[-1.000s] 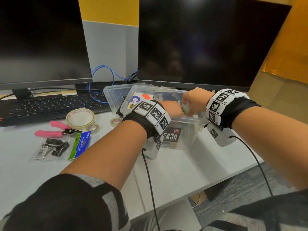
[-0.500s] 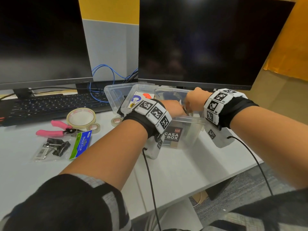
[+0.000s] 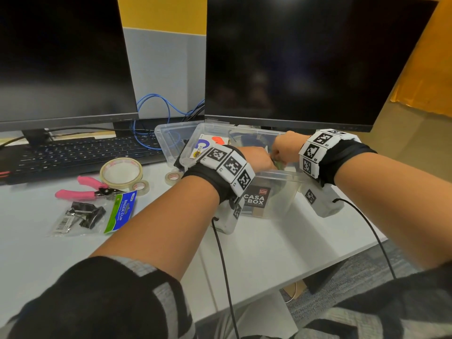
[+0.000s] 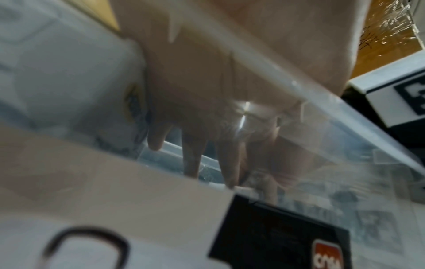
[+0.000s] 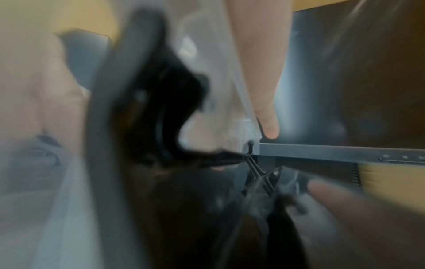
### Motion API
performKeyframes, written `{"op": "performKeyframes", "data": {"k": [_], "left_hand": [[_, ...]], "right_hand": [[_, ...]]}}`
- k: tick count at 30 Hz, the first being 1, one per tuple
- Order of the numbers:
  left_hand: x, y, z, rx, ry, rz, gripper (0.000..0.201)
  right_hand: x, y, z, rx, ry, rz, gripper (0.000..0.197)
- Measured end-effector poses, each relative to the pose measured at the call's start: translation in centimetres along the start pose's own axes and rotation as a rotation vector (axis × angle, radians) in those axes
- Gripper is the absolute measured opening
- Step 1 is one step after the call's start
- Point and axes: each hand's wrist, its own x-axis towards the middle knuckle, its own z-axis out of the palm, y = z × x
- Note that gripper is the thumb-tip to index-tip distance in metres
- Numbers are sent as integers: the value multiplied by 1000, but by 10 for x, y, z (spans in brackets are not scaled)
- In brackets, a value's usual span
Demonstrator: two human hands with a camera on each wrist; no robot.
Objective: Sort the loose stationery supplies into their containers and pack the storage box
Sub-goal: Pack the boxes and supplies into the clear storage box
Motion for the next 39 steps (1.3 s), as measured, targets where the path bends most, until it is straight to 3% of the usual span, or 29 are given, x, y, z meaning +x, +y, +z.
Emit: {"op": "performKeyframes", "data": {"k": [9, 12, 16, 21, 24, 29, 31, 34, 39], "left_hand": [[-1, -5, -3, -130, 8, -16, 45], [-1, -3, -2, -98, 18, -17, 45], [-1, 2, -1, 15, 30, -32, 48], [-1, -2, 0, -8, 19, -25, 43], [-4, -5, -2, -104, 13, -8, 43], [-14, -2, -5, -57, 14, 88, 39], [-18, -3, -6, -11, 59, 127, 41], [-18, -4, -5, 0, 115, 80, 40], [-11, -10, 0, 29, 213, 52, 33]], "right_hand": [[-1, -4, -7, -37, -17, 47, 34], [-1, -4, -5, -6, -29, 83, 30], [1, 0, 2, 86, 68, 78, 28], [-1, 0, 3, 73, 22, 87, 27], [-6, 0, 4, -8, 17, 31, 31], [-6, 4, 6, 134, 75, 34, 39], [-5, 5, 6, 202, 129, 56, 38], [-5, 8, 0, 238, 159, 56, 37], [-15, 16, -16, 165, 117, 2, 38]]}}
